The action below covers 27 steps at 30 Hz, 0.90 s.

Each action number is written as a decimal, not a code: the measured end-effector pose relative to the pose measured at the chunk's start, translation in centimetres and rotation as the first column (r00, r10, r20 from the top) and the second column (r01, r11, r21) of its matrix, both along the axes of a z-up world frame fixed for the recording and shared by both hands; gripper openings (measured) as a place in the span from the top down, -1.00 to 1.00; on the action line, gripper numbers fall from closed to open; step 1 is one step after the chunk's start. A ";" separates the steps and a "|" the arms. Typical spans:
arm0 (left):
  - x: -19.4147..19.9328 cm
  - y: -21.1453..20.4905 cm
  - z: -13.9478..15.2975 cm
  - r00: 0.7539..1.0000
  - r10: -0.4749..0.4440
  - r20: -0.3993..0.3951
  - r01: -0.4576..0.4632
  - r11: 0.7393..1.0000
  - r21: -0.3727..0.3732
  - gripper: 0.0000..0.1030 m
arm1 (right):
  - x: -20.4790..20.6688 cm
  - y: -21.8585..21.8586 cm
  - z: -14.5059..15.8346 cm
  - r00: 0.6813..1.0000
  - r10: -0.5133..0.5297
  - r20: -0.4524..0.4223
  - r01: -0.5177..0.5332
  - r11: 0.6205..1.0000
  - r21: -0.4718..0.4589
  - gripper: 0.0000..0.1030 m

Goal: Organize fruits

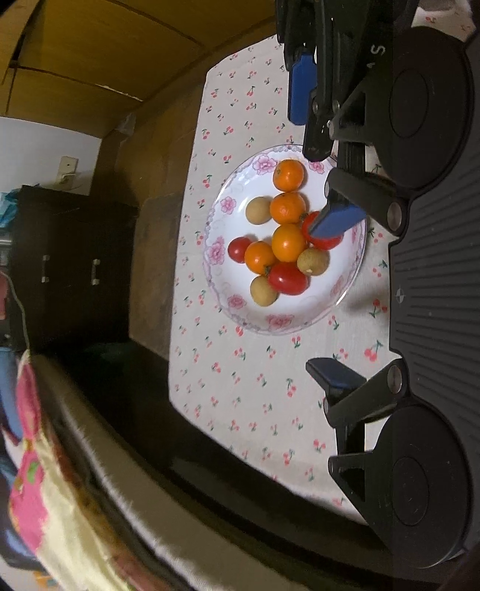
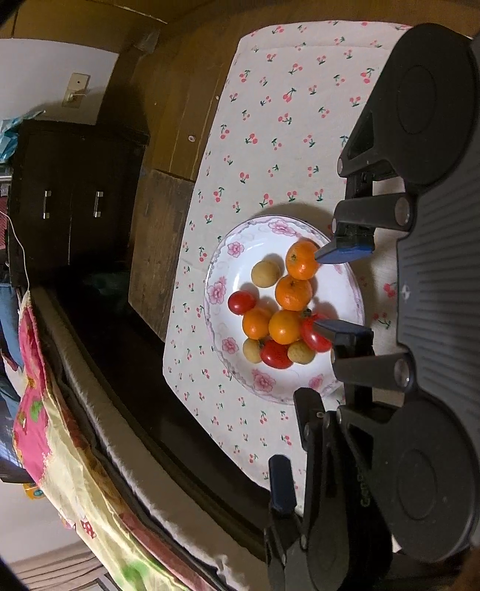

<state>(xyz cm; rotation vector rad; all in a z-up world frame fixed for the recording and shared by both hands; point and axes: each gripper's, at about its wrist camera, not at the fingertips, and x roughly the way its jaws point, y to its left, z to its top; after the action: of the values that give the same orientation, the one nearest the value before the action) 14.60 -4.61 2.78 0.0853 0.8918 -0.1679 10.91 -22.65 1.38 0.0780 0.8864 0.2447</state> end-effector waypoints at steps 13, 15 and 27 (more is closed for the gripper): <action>-3.2 1.4 -0.2 0.999 0.050 0.016 -0.050 0.999 0.009 -0.82 | -3.9 -0.3 0.5 1.000 -0.008 -0.005 0.008 1.000 -0.002 0.34; -3.7 1.3 -0.2 0.999 0.045 0.019 -0.046 0.999 0.013 -0.86 | -4.5 -0.2 0.3 1.000 -0.009 -0.013 0.009 1.000 -0.006 0.34; -6.7 1.0 -1.0 0.999 0.051 0.016 -0.052 0.997 0.061 -1.00 | -7.0 -0.7 -0.5 0.998 -0.046 -0.035 0.045 0.999 -0.021 0.33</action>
<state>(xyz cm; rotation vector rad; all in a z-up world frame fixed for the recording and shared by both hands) 7.89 -3.57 1.82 0.1205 0.8838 -0.0914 3.92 -23.39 0.86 0.0837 0.9210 0.1926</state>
